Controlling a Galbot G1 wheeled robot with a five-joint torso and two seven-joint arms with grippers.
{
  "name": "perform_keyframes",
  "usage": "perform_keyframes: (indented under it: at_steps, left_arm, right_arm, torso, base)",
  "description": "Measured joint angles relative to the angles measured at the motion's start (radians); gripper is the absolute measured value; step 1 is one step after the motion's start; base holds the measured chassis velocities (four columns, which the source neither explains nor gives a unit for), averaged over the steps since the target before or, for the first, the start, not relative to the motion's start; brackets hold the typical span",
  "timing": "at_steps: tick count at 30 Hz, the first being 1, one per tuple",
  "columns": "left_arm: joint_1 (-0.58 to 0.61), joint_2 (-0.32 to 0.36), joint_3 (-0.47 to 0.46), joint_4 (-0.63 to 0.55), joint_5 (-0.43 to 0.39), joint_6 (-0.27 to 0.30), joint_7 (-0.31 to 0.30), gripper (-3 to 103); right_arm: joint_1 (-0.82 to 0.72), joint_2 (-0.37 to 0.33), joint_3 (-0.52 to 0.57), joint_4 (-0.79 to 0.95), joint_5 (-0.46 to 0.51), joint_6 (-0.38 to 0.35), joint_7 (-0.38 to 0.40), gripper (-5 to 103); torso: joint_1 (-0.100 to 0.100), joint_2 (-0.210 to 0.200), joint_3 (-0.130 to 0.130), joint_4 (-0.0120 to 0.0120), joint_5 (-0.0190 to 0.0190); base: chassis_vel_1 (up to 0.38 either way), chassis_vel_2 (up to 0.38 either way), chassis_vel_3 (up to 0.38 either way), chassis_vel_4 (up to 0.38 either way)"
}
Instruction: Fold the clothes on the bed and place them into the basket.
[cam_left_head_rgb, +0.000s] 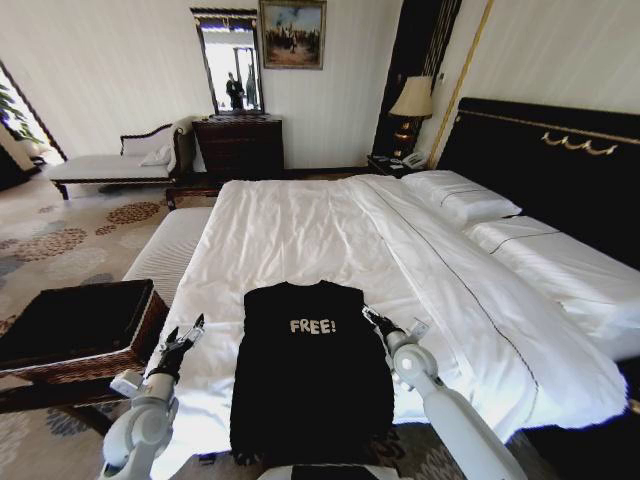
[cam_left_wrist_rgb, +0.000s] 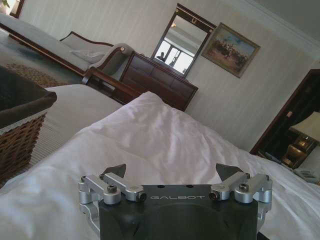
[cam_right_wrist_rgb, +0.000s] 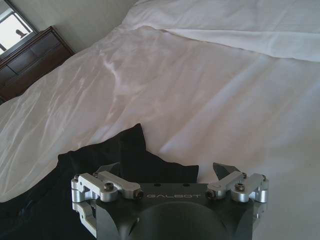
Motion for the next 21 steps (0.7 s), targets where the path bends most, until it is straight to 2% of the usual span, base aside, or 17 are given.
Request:
perform_keyframes:
  at_steps: [6, 11, 12, 14, 15, 18, 21]
  left_arm:
    - [-0.001, 0.000, 0.005, -0.017, 0.000, 0.006, -0.007, 100]
    - [0.008, 0.002, 0.004, -0.030, -0.001, 0.009, -0.012, 100]
    - [0.009, 0.003, 0.003, -0.031, -0.002, 0.009, -0.013, 100]
    - [0.010, 0.005, 0.001, -0.032, -0.003, 0.010, -0.014, 100]
    - [0.011, 0.007, 0.000, -0.033, -0.005, 0.011, -0.015, 100]
    - [0.011, 0.009, 0.000, -0.033, -0.007, 0.012, -0.016, 100]
    - [0.011, 0.011, 0.000, -0.033, -0.006, 0.012, -0.017, 100]
  right_arm:
    - [0.021, 0.015, 0.011, -0.026, 0.075, -0.024, -0.004, 100]
    - [0.034, 0.028, 0.002, -0.041, 0.080, -0.028, -0.011, 102]
    - [0.034, 0.031, -0.001, -0.042, 0.079, -0.027, -0.009, 99]
    - [0.034, 0.034, -0.005, -0.042, 0.076, -0.024, -0.004, 99]
    - [0.032, 0.037, -0.009, -0.041, 0.073, -0.023, 0.000, 89]
    - [0.029, 0.043, -0.014, -0.041, 0.064, -0.020, 0.006, 84]
    - [0.029, 0.050, -0.014, -0.051, 0.054, -0.009, 0.016, 68]
  torso:
    - [0.000, 0.000, 0.000, 0.0003, -0.0001]
    - [0.000, 0.000, 0.000, 0.0003, -0.0002]
    - [0.000, 0.000, 0.000, 0.0002, -0.0002]
    - [0.000, 0.000, 0.000, 0.0002, -0.0002]
    - [0.000, 0.000, 0.000, 0.0001, -0.0002]
    - [0.000, 0.000, 0.000, 0.0001, -0.0001]
    - [0.000, 0.000, 0.000, 0.0001, -0.0002]
  base:
    - [0.000, 0.000, 0.000, 0.000]
    - [0.000, 0.000, 0.000, 0.000]
    - [0.000, 0.000, 0.000, 0.000]
    - [0.000, 0.000, 0.000, 0.000]
    - [0.000, 0.000, 0.000, 0.000]
    - [0.000, 0.000, 0.000, 0.000]
    - [0.000, 0.000, 0.000, 0.000]
